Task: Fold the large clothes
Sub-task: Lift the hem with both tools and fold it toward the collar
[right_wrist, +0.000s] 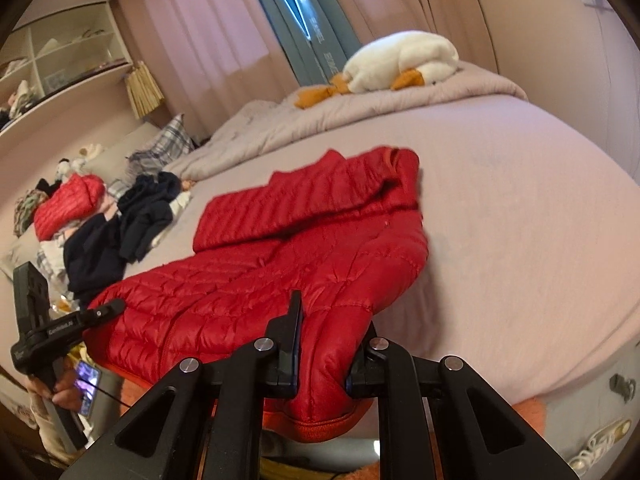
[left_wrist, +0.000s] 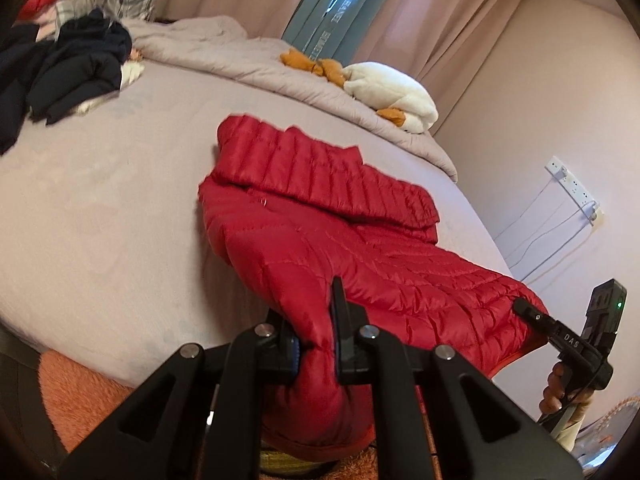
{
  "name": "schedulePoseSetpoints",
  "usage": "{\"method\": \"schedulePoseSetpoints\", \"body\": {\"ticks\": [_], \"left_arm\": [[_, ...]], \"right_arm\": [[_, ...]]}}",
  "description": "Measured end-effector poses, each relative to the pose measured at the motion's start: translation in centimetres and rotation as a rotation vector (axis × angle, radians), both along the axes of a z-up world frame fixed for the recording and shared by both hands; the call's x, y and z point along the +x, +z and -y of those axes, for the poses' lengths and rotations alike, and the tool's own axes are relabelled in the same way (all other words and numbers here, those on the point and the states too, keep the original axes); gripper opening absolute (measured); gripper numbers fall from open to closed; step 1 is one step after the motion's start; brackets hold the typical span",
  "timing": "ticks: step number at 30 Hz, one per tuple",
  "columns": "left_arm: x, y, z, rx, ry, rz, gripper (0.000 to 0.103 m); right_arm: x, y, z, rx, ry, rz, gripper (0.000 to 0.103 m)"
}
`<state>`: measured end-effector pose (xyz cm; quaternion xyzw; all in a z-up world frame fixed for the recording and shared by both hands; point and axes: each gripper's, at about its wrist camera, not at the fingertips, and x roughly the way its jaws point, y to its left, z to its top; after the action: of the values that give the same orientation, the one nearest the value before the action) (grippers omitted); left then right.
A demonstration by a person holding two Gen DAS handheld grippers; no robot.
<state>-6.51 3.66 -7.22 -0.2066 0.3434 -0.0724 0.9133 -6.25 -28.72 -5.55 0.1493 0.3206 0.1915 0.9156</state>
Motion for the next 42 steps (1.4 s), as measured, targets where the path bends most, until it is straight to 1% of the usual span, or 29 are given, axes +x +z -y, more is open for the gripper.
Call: {"method": "schedulePoseSetpoints", "body": {"ticks": [6, 9, 15, 21, 25, 33, 42], "left_arm": [[-1.1, 3.1, 0.0, 0.023, -0.006, 0.071, 0.01], [-1.2, 4.1, -0.2, 0.024, -0.006, 0.096, 0.01], [-2.0, 5.5, -0.6, 0.028, -0.003, 0.14, 0.01], [-2.7, 6.4, -0.4, 0.04, 0.002, 0.163, 0.01], [-2.4, 6.5, -0.7, 0.026, 0.008, 0.156, 0.01], [-0.7, 5.8, -0.8, 0.014, 0.011, 0.132, 0.011], [2.6, 5.4, -1.5, 0.004, 0.023, 0.105, 0.011]], "right_arm": [[-1.0, 2.0, 0.5, 0.02, 0.005, 0.069, 0.016], [-1.6, 2.8, 0.8, 0.031, 0.006, 0.104, 0.016], [-2.2, 4.0, 0.7, 0.032, 0.006, 0.156, 0.016], [-2.5, 4.8, 0.6, 0.034, 0.015, 0.198, 0.016], [-2.6, 5.0, 0.4, 0.037, 0.02, 0.216, 0.016], [-0.5, 4.6, 0.4, 0.043, 0.007, 0.19, 0.016], [2.0, 4.5, 0.1, 0.041, -0.008, 0.175, 0.016]]}}
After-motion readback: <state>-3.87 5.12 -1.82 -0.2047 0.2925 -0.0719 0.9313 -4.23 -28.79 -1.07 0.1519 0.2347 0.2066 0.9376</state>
